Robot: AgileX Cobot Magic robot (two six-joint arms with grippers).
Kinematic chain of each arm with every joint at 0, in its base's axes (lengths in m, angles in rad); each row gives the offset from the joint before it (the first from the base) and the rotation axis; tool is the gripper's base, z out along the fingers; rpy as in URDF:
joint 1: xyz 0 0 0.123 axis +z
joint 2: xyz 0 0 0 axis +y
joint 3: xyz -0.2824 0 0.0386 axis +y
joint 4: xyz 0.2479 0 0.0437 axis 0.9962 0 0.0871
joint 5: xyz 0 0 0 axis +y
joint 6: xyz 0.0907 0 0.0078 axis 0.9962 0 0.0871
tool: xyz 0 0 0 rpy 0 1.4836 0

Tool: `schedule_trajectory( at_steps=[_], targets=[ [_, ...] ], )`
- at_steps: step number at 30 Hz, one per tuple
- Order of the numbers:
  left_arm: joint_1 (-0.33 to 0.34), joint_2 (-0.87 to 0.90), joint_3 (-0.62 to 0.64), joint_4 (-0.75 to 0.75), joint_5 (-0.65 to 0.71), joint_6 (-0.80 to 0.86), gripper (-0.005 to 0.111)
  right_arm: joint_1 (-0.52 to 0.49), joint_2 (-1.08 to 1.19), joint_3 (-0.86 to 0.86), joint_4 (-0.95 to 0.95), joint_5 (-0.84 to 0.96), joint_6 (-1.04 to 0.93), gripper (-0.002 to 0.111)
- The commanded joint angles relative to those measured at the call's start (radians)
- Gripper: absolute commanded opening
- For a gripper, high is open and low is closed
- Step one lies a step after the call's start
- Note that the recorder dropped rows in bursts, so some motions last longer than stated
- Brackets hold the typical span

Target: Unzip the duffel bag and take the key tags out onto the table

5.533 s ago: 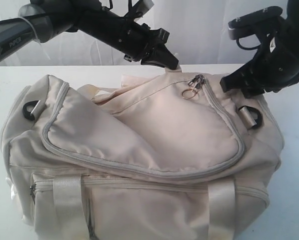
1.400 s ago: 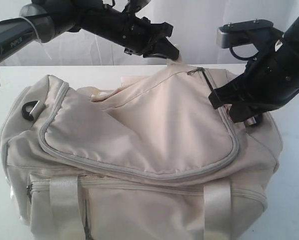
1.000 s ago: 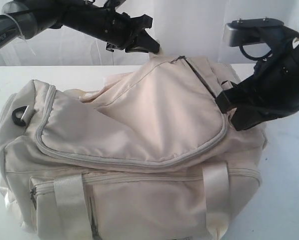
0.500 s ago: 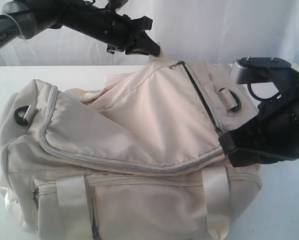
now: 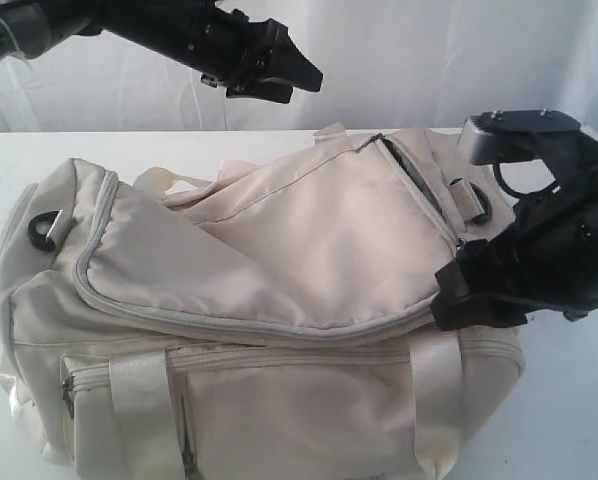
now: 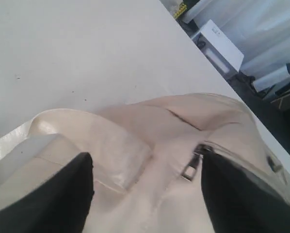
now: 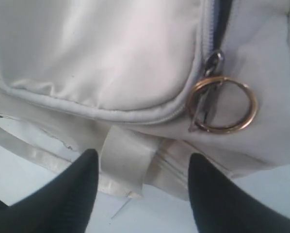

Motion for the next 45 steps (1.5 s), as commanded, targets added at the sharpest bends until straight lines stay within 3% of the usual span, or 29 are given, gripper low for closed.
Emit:
schedule_trajectory(
  at_steps=[1, 7, 11, 14, 20, 24, 31, 34, 36, 40, 43, 45],
  targets=[
    [0.0, -0.088, -0.006, -0.006, 0.125, 0.088, 0.064, 0.0, -0.027, -0.075, -0.016, 0.008, -0.015, 0.059],
    [-0.002, -0.19, -0.002, 0.066, 0.27, 0.078, 0.051, 0.0, -0.066, -0.199, -0.157, 0.008, 0.081, 0.058],
    [-0.017, -0.244, -0.002, 0.091, 0.27, 0.054, 0.02, 0.0, -0.064, -0.228, -0.317, 0.017, 0.183, 0.058],
    [-0.063, -0.277, 0.013, 0.192, 0.27, 0.018, 0.0, -0.002, -0.064, -0.229, -0.397, 0.025, 0.2, 0.058],
    [-0.238, -0.405, 0.209, 0.624, 0.27, -0.109, 0.0, -0.002, -0.064, -0.229, -0.465, 0.05, 0.246, 0.056],
    [-0.358, -0.523, 0.372, 0.661, 0.253, -0.156, 0.0, -0.002, -0.059, -0.229, -0.438, 0.016, 0.23, 0.054],
    [-0.593, -0.666, 0.649, 0.677, -0.026, -0.291, 0.0, -0.002, 0.063, -0.266, -0.383, 0.033, 0.155, 0.051],
    [-0.738, -0.676, 0.783, 0.79, -0.239, -0.454, 0.0, -0.01, 0.152, -0.348, -0.36, 0.091, 0.135, 0.045],
    [-0.78, -0.674, 0.833, 0.865, -0.39, -0.582, 0.0, -0.041, 0.173, -0.399, -0.375, 0.098, 0.135, 0.039],
    [-0.779, -0.665, 0.891, 0.881, -0.653, -0.671, 0.0, -0.185, 0.19, -0.476, -0.482, 0.144, 0.243, 0.036],
    [-0.779, -0.627, 0.891, 0.926, -0.618, -0.623, 0.002, -0.274, 0.185, -0.478, -0.341, 0.151, 0.171, 0.036],
    [-0.779, -0.605, 0.891, 0.96, -0.597, -0.623, 0.012, -0.286, 0.194, -0.478, -0.152, 0.165, 0.01, 0.036]
  ],
)
